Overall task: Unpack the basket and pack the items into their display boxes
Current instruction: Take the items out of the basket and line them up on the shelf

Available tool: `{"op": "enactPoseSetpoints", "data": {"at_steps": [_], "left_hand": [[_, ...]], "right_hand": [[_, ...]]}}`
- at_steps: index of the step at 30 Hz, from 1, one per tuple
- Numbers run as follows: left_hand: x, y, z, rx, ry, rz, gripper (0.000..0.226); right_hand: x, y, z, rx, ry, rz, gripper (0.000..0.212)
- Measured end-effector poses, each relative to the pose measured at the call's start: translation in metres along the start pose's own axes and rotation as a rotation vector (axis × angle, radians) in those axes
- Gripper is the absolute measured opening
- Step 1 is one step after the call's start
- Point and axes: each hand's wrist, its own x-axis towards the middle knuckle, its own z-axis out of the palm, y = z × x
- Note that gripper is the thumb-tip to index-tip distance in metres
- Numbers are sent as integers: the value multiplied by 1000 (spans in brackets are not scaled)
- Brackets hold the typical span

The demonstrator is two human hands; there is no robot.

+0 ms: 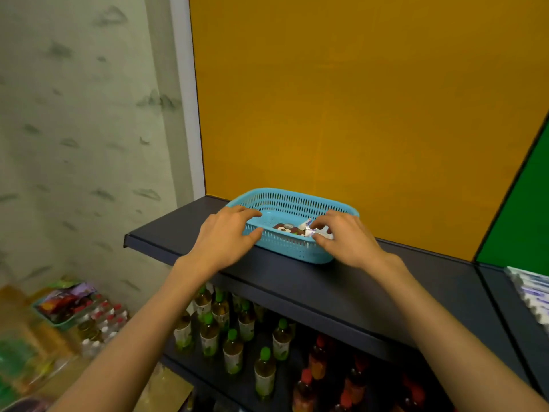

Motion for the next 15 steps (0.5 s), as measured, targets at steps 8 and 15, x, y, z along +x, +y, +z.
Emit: {"op": "enactPoseSetpoints", "data": {"at_steps": [8,15], "left_hand": [[65,-37,22,-6,-46,95,46],[138,-41,52,4,-103,186,47]], "right_hand": [[45,17,22,-58,-25,113,28],[87,48,39,-75,-51,204,30]]}}
